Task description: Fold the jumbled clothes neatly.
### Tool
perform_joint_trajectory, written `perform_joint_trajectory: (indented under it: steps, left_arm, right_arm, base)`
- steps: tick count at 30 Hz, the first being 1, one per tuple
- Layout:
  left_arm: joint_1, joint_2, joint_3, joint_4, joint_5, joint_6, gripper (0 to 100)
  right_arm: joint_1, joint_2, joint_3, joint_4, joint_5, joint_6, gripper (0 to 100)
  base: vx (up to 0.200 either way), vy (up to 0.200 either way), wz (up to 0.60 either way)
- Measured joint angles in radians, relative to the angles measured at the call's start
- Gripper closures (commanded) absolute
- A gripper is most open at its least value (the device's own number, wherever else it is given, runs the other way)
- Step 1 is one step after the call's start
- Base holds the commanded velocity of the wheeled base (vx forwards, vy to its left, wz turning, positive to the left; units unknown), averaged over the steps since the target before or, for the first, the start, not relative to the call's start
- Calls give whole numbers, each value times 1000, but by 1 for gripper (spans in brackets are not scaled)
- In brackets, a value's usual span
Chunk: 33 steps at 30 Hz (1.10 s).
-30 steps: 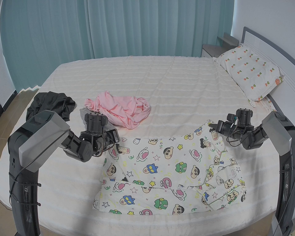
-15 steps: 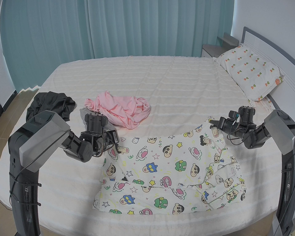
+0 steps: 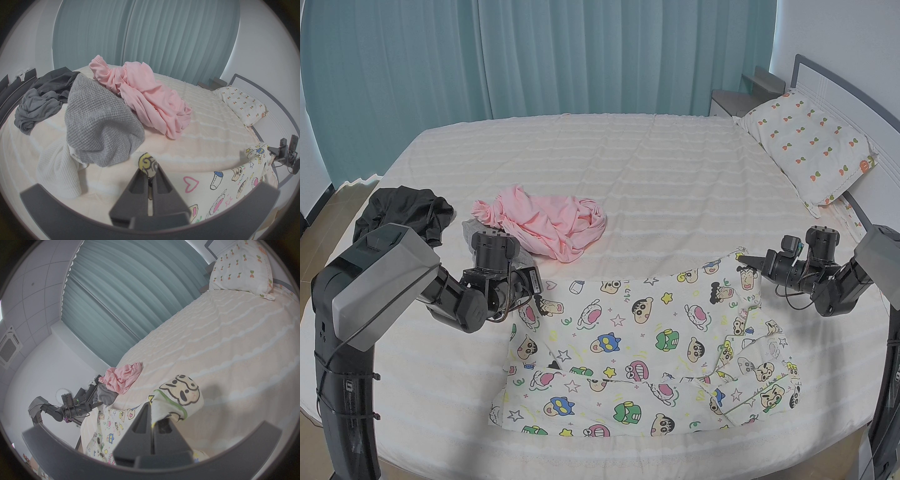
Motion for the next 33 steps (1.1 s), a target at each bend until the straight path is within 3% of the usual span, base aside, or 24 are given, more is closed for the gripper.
perform_joint_trajectory:
  steps: [7,15,24,33]
  left_arm:
    - [-6,-41,58,-7,0,2,100]
    - [-8,-71,165,-112,0,8,100]
    - [-16,-94,331,-249,-1,12,100]
    - [-43,-109,465,-347,0,13,100]
  right_arm:
    - [-13,-42,88,-49,31,-6,100]
    - [-19,-71,219,-158,47,-21,100]
    - [-26,-83,393,-290,49,-123,100]
    - [-34,-82,544,-428,52,-157,100]
  base:
    - [0,0,0]
    - [0,0,0]
    - [0,0,0]
    - [0,0,0]
